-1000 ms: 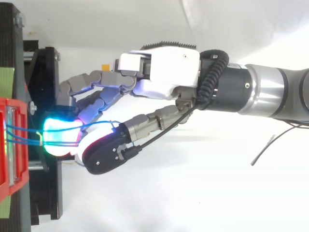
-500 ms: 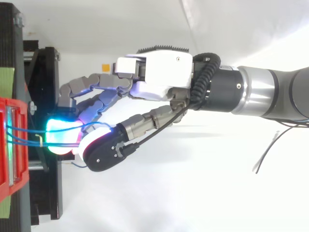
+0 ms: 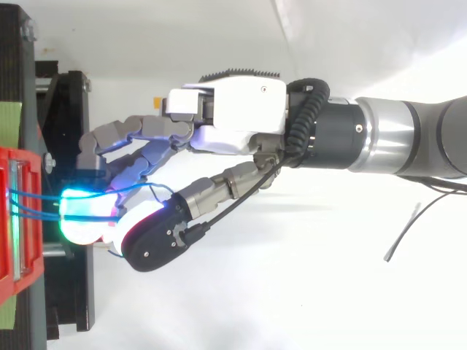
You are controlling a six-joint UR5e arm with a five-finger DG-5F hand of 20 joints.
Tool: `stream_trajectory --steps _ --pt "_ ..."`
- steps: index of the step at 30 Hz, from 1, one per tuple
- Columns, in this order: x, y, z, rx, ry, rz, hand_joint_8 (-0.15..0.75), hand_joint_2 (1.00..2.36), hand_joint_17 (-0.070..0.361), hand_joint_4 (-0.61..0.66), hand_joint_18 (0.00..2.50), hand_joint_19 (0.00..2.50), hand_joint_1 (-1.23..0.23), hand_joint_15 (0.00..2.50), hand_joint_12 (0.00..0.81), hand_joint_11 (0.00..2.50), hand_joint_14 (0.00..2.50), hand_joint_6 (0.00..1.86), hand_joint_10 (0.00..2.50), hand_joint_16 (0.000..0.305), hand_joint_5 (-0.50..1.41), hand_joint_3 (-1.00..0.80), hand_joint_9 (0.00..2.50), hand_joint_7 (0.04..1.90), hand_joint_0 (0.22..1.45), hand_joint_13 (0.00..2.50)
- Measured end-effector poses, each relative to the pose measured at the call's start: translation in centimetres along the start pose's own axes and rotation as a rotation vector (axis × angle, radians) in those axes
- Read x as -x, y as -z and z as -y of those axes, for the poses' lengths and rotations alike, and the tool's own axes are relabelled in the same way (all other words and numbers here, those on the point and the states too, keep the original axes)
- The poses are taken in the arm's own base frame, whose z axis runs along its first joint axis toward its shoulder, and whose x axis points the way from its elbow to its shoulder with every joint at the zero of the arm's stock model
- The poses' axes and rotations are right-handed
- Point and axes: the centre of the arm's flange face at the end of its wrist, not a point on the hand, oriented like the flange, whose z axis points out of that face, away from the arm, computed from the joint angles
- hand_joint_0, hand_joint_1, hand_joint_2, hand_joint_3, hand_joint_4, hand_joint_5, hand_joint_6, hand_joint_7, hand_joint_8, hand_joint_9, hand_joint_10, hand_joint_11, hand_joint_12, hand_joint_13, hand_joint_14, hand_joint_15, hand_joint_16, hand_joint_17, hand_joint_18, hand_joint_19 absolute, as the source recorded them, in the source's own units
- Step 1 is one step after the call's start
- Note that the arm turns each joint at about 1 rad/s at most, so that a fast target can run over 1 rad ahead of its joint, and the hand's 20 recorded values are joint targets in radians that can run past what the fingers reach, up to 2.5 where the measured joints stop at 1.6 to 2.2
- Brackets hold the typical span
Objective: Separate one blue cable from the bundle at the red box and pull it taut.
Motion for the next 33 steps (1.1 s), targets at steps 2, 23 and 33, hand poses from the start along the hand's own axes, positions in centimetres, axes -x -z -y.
stream_trajectory --steps 2,23,33 --pt "0.2 0.0 -0.1 0.0 0.001 -0.004 0.322 1.01 0.079 0.17 0.53 0.38 -0.69 0.4 0.346 0.68 0.01 0.53 0.01 0.035 -0.16 -0.33 0.75 1.16 0.59 0.7" --pt "1.2 -0.7 -1.3 0.01 0.006 -0.021 0.32 1.02 0.079 0.16 0.56 0.4 -0.69 0.41 0.344 0.74 0.01 0.79 0.01 0.035 -0.21 -0.22 0.77 0.85 0.63 0.72" --pt "1.2 -0.6 -1.2 0.0 0.004 -0.026 0.326 1.01 0.079 0.16 0.58 0.41 -0.7 0.43 0.349 0.77 0.01 0.88 0.01 0.035 -0.21 -0.32 0.8 0.85 0.61 0.74"
